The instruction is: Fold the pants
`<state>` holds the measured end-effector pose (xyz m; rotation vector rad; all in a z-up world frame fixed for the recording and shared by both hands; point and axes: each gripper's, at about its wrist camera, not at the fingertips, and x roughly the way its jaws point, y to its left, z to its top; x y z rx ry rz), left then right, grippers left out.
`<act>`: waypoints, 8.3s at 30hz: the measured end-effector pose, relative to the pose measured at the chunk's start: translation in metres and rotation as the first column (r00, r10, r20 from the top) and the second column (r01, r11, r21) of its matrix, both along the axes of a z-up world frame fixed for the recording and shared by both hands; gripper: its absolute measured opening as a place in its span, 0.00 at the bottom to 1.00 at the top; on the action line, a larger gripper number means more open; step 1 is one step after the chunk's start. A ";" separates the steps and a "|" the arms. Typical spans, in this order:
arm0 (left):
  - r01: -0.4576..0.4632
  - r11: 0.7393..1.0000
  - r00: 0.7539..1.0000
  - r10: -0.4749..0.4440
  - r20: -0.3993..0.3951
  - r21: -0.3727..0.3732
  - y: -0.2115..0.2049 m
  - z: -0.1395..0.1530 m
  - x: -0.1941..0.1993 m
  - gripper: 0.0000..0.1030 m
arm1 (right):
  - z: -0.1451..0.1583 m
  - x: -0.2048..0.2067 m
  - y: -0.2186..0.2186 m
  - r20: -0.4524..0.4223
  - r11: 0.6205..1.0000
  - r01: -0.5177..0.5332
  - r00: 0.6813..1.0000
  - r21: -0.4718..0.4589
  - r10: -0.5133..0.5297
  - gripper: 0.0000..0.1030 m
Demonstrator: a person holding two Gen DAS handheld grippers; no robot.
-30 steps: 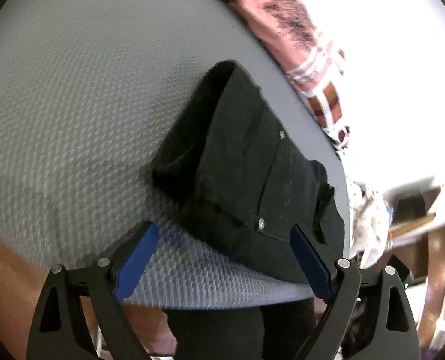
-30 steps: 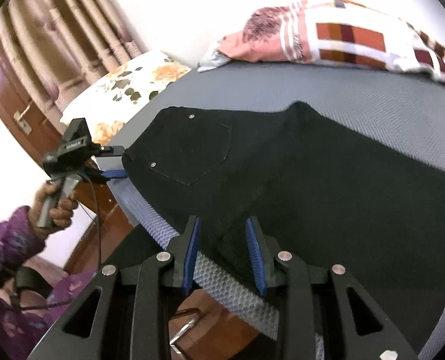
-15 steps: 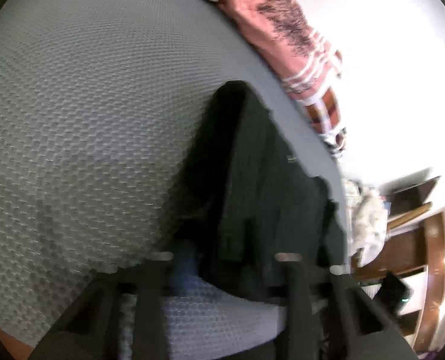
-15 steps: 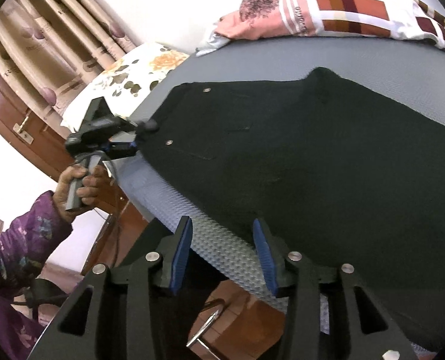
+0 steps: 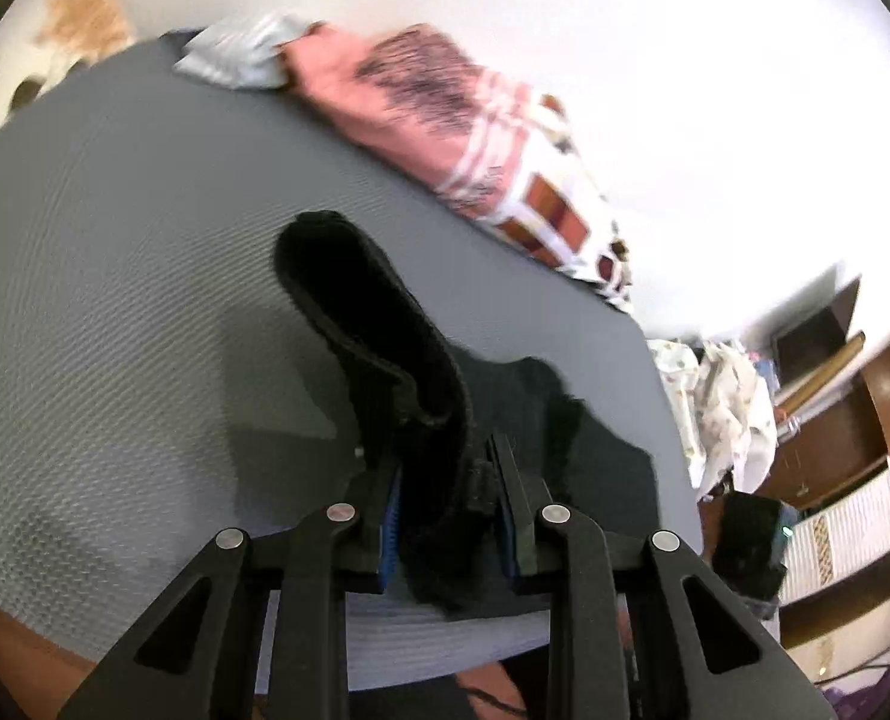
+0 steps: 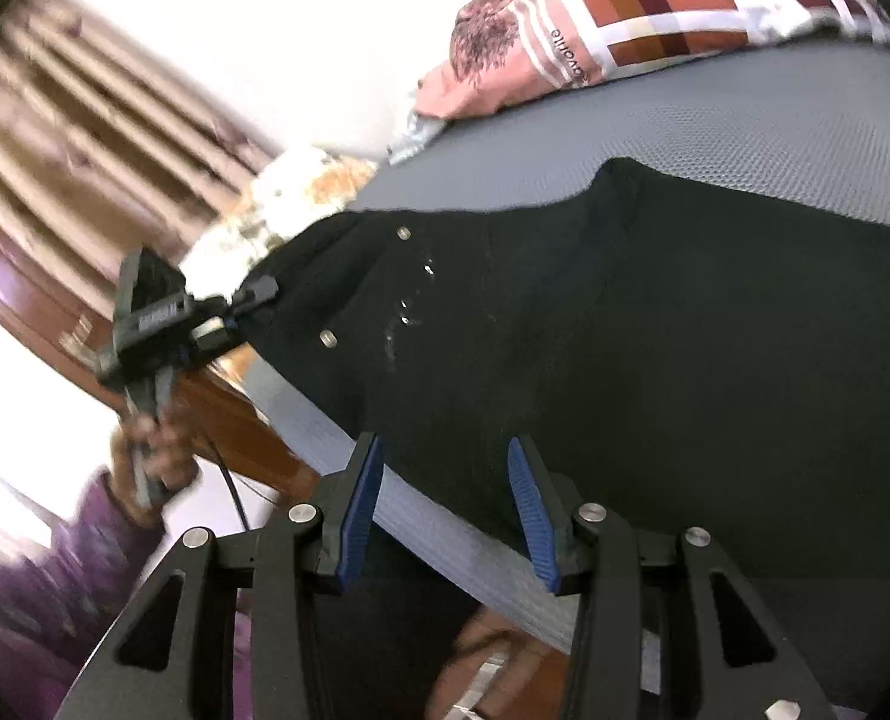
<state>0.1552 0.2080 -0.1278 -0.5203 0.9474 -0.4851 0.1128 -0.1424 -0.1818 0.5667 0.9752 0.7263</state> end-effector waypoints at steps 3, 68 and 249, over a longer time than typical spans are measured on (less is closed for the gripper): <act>0.057 0.998 0.998 -0.057 0.041 -0.009 -0.047 0.026 0.000 0.25 | -0.001 0.007 -0.020 -0.034 0.987 0.048 0.998 0.152 -0.043 0.43; 0.307 0.947 0.952 -0.305 -0.039 0.098 -0.227 -0.067 -0.034 0.66 | -0.038 -0.061 -0.252 -0.361 0.816 0.509 0.841 0.275 -0.402 0.26; -0.092 0.781 0.961 -0.093 0.261 0.618 -0.073 -0.004 0.140 0.18 | -0.028 0.251 -0.019 -0.106 0.982 0.066 0.993 0.177 -0.047 0.27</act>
